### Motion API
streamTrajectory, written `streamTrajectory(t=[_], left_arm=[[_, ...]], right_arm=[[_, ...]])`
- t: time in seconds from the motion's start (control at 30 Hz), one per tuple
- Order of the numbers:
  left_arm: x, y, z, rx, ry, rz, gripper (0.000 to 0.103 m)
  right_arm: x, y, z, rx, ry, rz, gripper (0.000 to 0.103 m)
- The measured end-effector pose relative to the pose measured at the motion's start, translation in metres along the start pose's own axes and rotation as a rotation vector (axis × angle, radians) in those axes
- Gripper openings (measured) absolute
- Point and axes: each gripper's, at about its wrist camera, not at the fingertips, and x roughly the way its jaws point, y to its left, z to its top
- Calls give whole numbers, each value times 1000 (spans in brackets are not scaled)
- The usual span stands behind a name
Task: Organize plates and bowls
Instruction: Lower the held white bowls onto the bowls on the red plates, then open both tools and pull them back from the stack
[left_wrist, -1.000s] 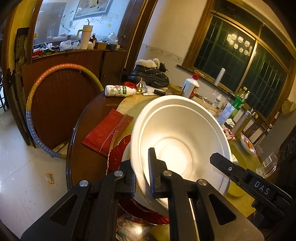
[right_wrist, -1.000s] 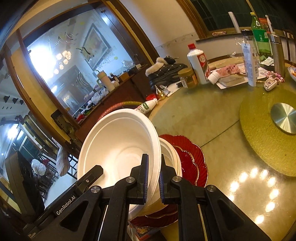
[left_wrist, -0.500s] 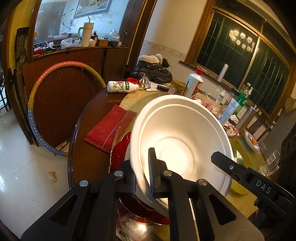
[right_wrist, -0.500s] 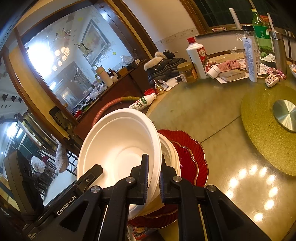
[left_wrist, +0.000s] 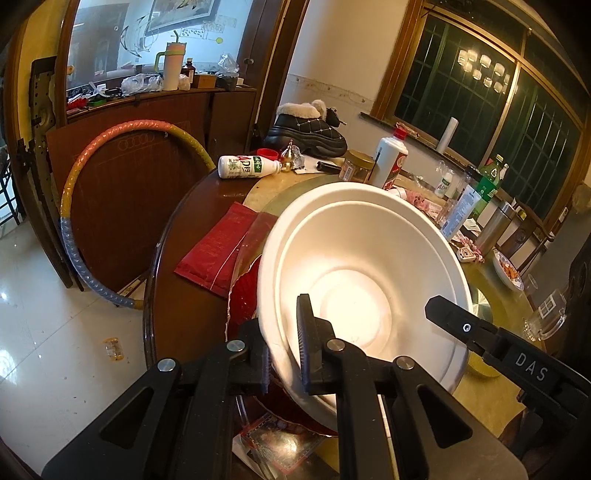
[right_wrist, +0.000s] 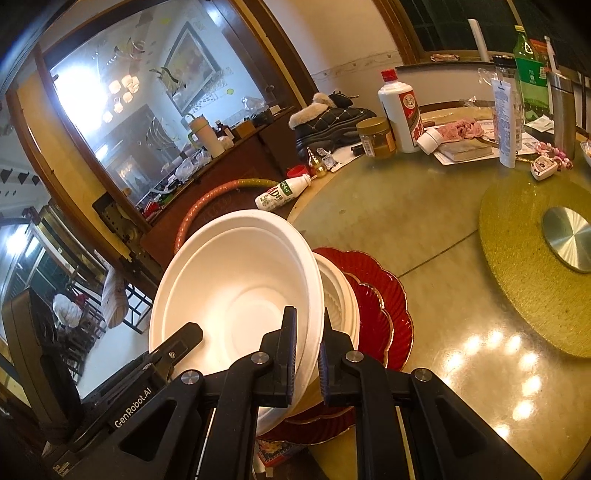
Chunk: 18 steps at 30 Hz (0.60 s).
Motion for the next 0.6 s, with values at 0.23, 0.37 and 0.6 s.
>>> streamTrajectory(t=[0.23, 0.37, 0.6], left_arm=[[1, 1, 1, 5, 19, -6, 10], [6, 1, 3, 12, 51, -12, 11], [18, 2, 13, 14, 146, 7, 20]], right_arm=[[-1, 5, -1, -11, 13, -13, 12], [-3, 7, 2, -12, 18, -20, 12], [8, 7, 11, -17, 67, -51, 35]])
